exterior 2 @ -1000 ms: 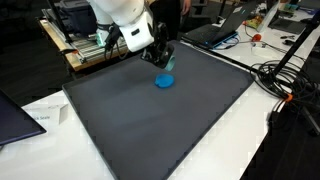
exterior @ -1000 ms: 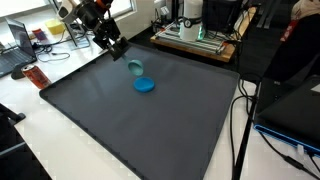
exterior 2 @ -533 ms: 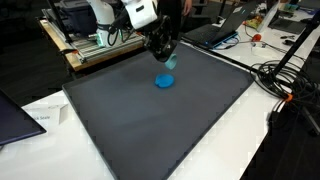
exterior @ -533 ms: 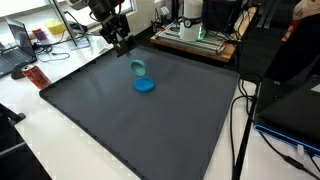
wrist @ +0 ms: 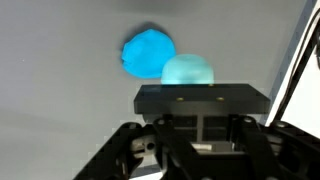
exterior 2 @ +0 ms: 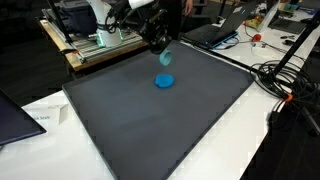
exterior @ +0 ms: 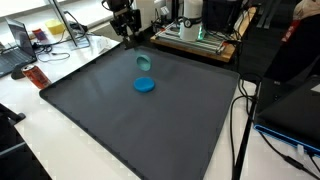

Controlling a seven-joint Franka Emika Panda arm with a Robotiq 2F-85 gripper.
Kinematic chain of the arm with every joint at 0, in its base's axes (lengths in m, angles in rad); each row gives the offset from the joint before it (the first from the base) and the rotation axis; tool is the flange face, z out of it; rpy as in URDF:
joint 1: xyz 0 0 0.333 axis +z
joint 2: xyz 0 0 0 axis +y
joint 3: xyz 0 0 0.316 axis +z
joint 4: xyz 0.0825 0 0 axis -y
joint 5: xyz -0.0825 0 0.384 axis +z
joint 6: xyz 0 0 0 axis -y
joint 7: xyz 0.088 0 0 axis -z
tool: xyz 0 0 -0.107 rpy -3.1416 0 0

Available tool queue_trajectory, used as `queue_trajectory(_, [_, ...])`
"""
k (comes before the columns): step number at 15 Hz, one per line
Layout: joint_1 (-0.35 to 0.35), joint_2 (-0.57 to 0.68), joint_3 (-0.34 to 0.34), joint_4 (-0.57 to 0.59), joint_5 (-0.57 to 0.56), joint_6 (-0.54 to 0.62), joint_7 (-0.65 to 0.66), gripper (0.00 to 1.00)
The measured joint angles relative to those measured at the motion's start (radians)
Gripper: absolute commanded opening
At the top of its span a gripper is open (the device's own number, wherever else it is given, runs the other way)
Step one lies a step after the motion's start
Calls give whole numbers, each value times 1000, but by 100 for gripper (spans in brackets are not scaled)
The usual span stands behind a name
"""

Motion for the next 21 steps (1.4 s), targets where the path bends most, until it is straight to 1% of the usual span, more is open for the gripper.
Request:
queue_trajectory(1, [6,-19,0,-20,-1,1,1,48])
queue_trajectory(4, [14,-57,0,-66,-1,0,-17,48])
queue_trajectory(7, [14,-63,0,-74,-1,0,-22,48])
queue_trajectory(8, [14,-63,0,-74,-1,0,-22,23])
queue_trajectory(11, [18,-60,-1,-74,1,5,-30,23])
queue_trajectory(13, [28,-57,-1,-74,12,17,-58,23])
queue_trajectory(21, [50,13,5,-75,162,155,-231,23])
